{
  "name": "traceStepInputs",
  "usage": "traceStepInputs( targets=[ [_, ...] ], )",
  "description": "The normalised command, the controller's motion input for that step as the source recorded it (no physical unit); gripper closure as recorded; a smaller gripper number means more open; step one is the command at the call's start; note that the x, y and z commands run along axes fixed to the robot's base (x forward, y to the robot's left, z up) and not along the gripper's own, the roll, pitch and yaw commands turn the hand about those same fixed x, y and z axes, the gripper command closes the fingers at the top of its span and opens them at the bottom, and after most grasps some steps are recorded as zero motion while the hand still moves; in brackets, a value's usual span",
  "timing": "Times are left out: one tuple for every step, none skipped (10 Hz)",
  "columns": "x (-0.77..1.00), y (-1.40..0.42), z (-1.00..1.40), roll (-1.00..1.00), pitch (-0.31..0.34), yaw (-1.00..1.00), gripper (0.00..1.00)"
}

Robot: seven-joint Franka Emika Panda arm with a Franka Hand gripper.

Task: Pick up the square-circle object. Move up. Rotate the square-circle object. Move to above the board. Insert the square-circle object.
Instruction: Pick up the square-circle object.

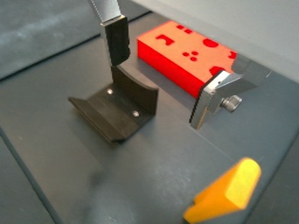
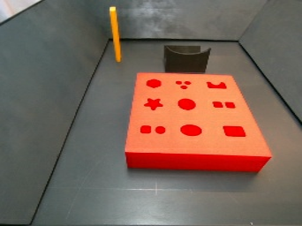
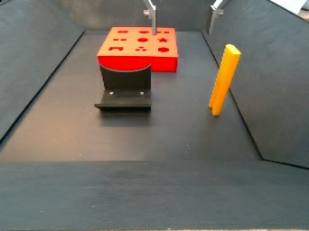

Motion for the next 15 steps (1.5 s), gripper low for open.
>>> traceStepInputs(
  targets=[
    [-0.87, 0.00, -0.08, 0.02, -0.149, 0.00, 0.00],
    [-1.00, 0.00, 0.00, 0.08, -0.227, 0.00, 0.00],
    [-1.00, 0.00, 0.01, 0.07, -0.241, 0.00, 0.00],
    [-1.00, 0.00, -0.01, 0.11, -0.229, 0.00, 0.00],
    [-0.87, 0.00, -0.19, 0.17, -0.089, 0.00, 0.00],
    [-0.79, 0.01, -0.20, 0.13, -0.047, 0.00, 0.00],
    [-0.56, 0.03, -0.21, 0.09, -0.006, 0.00, 0.00],
    [-0.39, 0.04, -0.26, 0.10, 0.000, 0.00, 0.00],
    [-0.12, 0.00, -0.26, 0.16, 0.076, 0.00, 0.00],
    [0.00, 0.00, -0.31, 0.12, 0.110, 0.00, 0.00],
    [0.02, 0.01, -0.33, 0.06, 0.110, 0.00, 0.00],
    [0.17, 0.05, -0.24, 0.00, 0.086, 0.00, 0.00],
    [0.10, 0.19, -0.28, -0.02, 0.066, 0.00, 0.00],
    [0.00, 0.24, -0.29, -0.03, 0.033, 0.00, 0.00],
    [0.00, 0.12, -0.20, -0.07, 0.000, 0.00, 0.00]
  ],
)
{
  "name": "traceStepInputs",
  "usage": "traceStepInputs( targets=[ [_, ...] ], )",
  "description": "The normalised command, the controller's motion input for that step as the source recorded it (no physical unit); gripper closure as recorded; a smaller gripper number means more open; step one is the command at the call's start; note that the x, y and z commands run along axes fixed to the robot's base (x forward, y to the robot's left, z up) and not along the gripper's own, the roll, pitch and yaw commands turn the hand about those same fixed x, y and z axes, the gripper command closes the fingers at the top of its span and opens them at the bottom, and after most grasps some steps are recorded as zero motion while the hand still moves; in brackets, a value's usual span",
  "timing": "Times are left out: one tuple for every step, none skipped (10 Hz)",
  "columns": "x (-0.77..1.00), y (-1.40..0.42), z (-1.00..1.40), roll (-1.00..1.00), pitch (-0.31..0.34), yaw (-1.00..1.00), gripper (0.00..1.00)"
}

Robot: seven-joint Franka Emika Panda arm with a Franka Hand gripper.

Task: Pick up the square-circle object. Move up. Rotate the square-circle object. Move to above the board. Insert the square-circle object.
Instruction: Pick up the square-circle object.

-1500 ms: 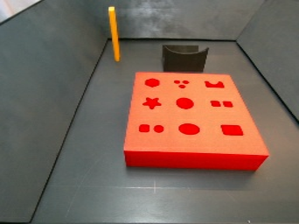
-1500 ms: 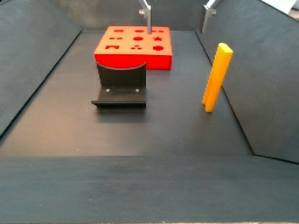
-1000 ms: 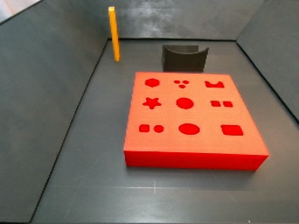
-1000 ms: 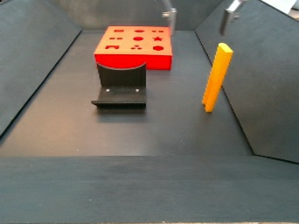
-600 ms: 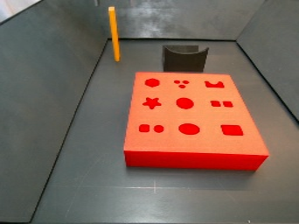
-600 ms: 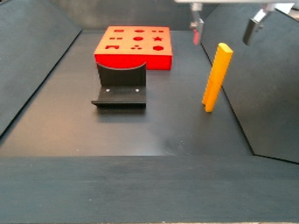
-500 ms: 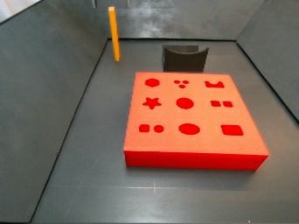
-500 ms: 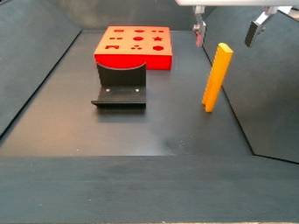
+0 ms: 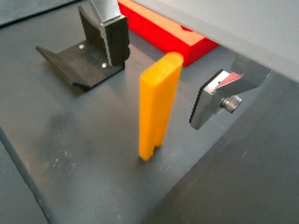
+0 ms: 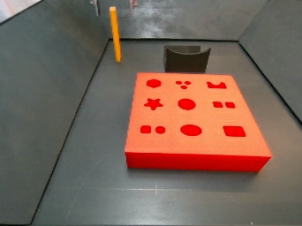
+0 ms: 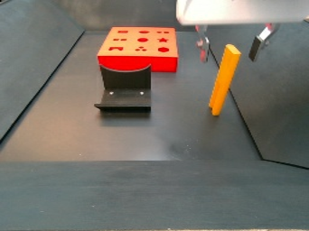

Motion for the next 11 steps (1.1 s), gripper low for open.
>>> traceStepInputs(
  targets=[
    [0.00, 0.02, -0.19, -0.06, 0.000, 0.00, 0.00],
    [0.00, 0.00, -0.21, -0.05, 0.000, 0.00, 0.00],
    [0.00, 0.00, -0.18, -0.01, 0.000, 0.00, 0.00],
    [0.00, 0.00, -0.18, 0.00, 0.000, 0.00, 0.00],
    [-0.03, -0.01, -0.17, 0.00, 0.000, 0.00, 0.00],
    [-0.07, 0.00, -0.02, 0.00, -0.026, 0.00, 0.00],
    [-0.14, 0.00, 0.00, 0.00, -0.011, -0.01, 0.00],
    [0.00, 0.00, 0.00, 0.00, 0.000, 0.00, 0.00],
    [0.00, 0.00, 0.00, 0.00, 0.000, 0.00, 1.00],
    [0.00, 0.00, 0.00, 0.00, 0.000, 0.00, 1.00],
    [0.00, 0.00, 0.00, 0.00, 0.000, 0.00, 1.00]
  ],
)
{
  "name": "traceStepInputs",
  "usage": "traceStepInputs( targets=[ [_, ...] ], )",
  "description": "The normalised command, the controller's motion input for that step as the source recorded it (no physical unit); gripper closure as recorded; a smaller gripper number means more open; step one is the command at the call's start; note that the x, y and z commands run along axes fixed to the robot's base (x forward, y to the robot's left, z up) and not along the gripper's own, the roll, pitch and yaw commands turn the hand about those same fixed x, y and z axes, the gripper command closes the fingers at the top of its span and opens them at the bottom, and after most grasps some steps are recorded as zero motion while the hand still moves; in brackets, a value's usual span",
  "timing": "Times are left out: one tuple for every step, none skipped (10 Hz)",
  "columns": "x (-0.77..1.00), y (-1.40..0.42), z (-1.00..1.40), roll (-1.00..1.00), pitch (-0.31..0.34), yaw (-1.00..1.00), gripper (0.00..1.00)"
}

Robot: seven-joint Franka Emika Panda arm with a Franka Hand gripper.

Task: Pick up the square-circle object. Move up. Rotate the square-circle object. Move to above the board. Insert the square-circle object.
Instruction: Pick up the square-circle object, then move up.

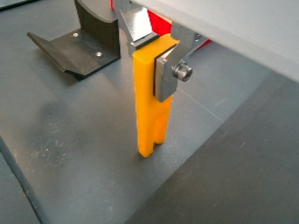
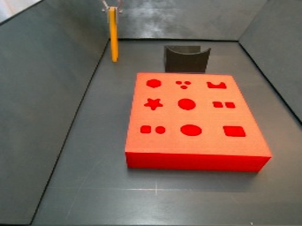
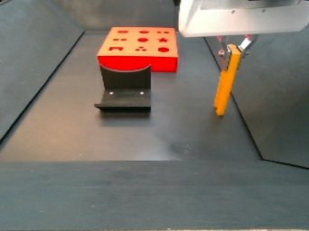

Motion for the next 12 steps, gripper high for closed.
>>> traceStepInputs(
  targets=[
    [0.00, 0.00, 0.00, 0.00, 0.000, 0.00, 1.00],
    [0.00, 0.00, 0.00, 0.00, 0.000, 0.00, 1.00],
    [0.00, 0.00, 0.00, 0.00, 0.000, 0.00, 1.00],
    [0.00, 0.00, 0.00, 0.00, 0.000, 0.00, 1.00],
    [0.00, 0.00, 0.00, 0.00, 0.000, 0.00, 1.00],
    [0.00, 0.00, 0.00, 0.00, 0.000, 0.00, 1.00],
    [0.00, 0.00, 0.00, 0.00, 0.000, 0.00, 1.00],
    [0.00, 0.00, 0.00, 0.00, 0.000, 0.00, 1.00],
    [0.00, 0.00, 0.83, 0.00, 0.000, 0.00, 1.00],
    [0.02, 0.03, 0.82, 0.00, 0.004, 0.01, 1.00],
    [0.01, 0.03, 0.72, -0.01, 0.026, 0.01, 1.00],
    [0.01, 0.02, 0.52, -0.01, 0.045, 0.01, 1.00]
  ],
)
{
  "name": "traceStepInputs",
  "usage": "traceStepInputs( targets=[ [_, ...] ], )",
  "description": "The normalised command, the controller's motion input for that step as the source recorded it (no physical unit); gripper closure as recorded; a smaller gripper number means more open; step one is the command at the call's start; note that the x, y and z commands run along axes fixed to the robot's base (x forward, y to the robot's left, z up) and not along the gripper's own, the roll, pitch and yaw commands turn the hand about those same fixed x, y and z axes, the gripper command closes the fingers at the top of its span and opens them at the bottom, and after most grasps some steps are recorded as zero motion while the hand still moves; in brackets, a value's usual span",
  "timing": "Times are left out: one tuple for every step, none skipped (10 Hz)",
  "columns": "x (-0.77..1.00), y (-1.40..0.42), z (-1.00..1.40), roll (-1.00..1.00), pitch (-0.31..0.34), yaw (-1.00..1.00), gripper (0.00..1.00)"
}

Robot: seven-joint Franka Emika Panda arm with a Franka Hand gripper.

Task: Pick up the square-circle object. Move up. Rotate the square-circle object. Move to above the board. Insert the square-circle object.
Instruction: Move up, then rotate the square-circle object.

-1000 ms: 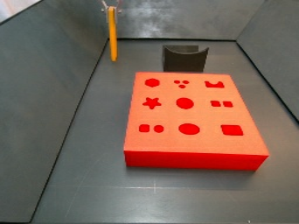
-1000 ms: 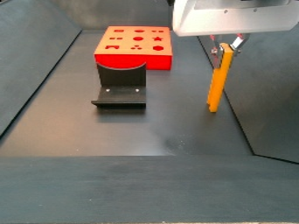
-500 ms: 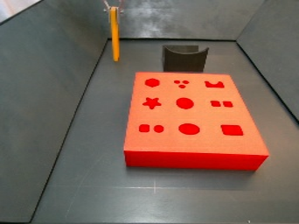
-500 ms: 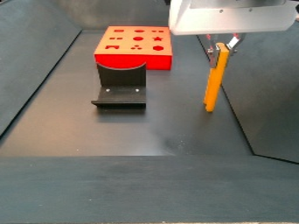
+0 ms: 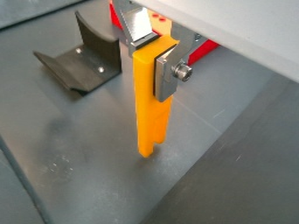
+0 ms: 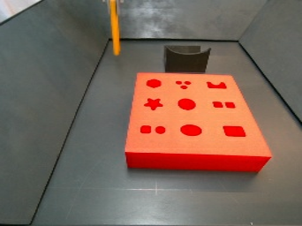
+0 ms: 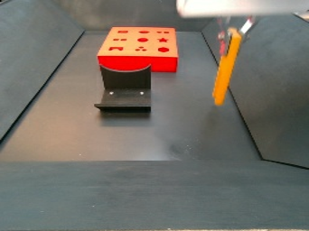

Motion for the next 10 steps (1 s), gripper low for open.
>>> traceStepInputs(
  targets=[
    [0.02, 0.02, 0.36, -0.01, 0.061, 0.00, 1.00],
    [0.79, -0.74, 1.00, 0.00, 0.000, 0.00, 1.00],
    [0.83, -0.79, 0.94, 0.00, 0.031, 0.01, 1.00],
    [0.67, -0.61, 0.81, -0.01, 0.071, 0.02, 1.00],
    [0.48, -0.37, 0.64, -0.04, 0.085, 0.02, 1.00],
    [0.31, -0.16, 0.46, -0.06, 0.094, 0.02, 1.00],
    [0.12, -0.07, 0.19, -0.07, 0.097, 0.02, 1.00],
    [0.00, 0.00, -1.00, -0.30, -0.035, -0.02, 1.00],
    [0.01, 0.02, -1.00, -0.28, -0.079, -0.03, 1.00],
    [0.01, 0.02, -1.00, -0.25, -0.087, -0.04, 1.00]
  ],
)
